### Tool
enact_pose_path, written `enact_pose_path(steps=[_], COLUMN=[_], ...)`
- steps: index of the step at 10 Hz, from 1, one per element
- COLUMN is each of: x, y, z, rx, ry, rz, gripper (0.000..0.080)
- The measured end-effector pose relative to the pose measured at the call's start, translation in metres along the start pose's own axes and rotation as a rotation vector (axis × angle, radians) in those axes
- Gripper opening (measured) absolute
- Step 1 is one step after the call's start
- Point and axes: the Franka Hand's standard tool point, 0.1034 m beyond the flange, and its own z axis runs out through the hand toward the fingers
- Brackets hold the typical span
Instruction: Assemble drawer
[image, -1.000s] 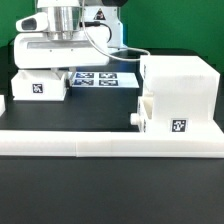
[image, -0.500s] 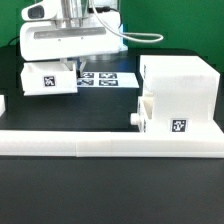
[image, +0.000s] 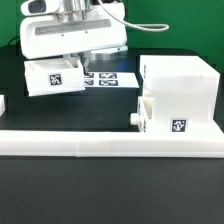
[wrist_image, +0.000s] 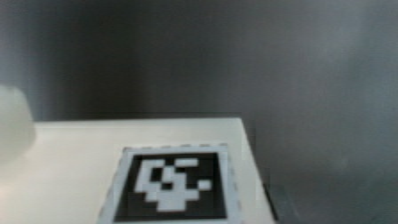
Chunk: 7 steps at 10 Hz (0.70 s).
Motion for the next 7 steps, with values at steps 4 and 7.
enact_pose_path(steps=[4,7], x=[0.034,0.03], y=[-0.008,-0.006], z=[0.004,0.005], rx=[0.032,0.037], ry=[-0.048,-0.049], rz=[-0.39,-0.554], gripper=[0.0042,0.0042])
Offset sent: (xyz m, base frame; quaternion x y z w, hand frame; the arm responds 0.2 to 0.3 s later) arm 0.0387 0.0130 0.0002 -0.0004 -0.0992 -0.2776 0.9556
